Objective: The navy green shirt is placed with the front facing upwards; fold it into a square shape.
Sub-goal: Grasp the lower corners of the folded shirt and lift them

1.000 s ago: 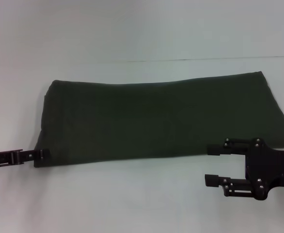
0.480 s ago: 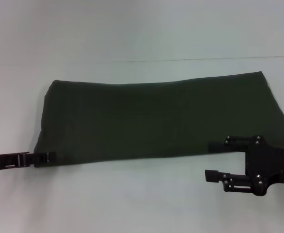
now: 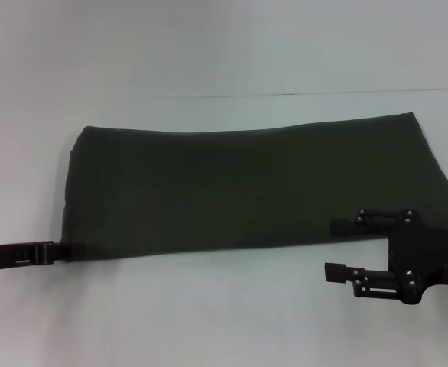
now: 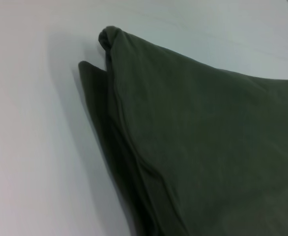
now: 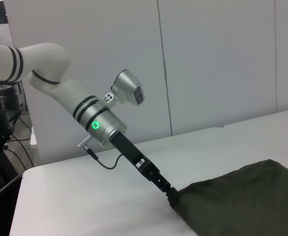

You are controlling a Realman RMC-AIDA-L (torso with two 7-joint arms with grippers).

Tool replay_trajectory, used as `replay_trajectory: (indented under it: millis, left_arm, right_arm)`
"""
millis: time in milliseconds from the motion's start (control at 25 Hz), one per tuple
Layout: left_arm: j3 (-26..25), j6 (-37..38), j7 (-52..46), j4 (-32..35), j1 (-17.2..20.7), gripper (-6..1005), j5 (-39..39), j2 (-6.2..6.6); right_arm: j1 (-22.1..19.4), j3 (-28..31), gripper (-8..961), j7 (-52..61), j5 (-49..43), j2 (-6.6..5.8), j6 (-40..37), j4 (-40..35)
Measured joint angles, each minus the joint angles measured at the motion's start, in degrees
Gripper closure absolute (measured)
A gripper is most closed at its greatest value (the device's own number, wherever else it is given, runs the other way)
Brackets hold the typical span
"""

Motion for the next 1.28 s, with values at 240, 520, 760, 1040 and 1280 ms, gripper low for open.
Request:
replay_trajectory:
  millis: [240,520,760,1040,1280]
  left_arm:
    - [-0.24,-1.39,-0.27,0.03,0.0,622,0.0,0.0]
    - [-0.01,-2.14,-0.27,0.03,0.02,897,1.21,0.05]
    - [-0.57,-1.31,-0.31,0.51,0.04,976,1.37,0.23]
    - [-0.96,1.2,-0.34,1.36,-0.54,983,0.83,0.52]
    - [-1.01,2.34,0.02,1.27,-0.84,985,-1.39,0.68]
  right_arm:
    - [-0.04,-0.01,249,0.38,0.1,0.0,-0.02,0.0]
    - [0.04,-0.03,249,0.79,0.18,0.0,-0.05,0.0]
    - [-0.36,1.78,249,0.88,0.18,-0.16,0.04,-0.35]
    - [-2.43,11.21,249,4.05,-0.1,-0.56,4.65,-0.65]
    - [-5.03,12.47,250,12.47,-0.66,-0.99,18.74,-0.31]
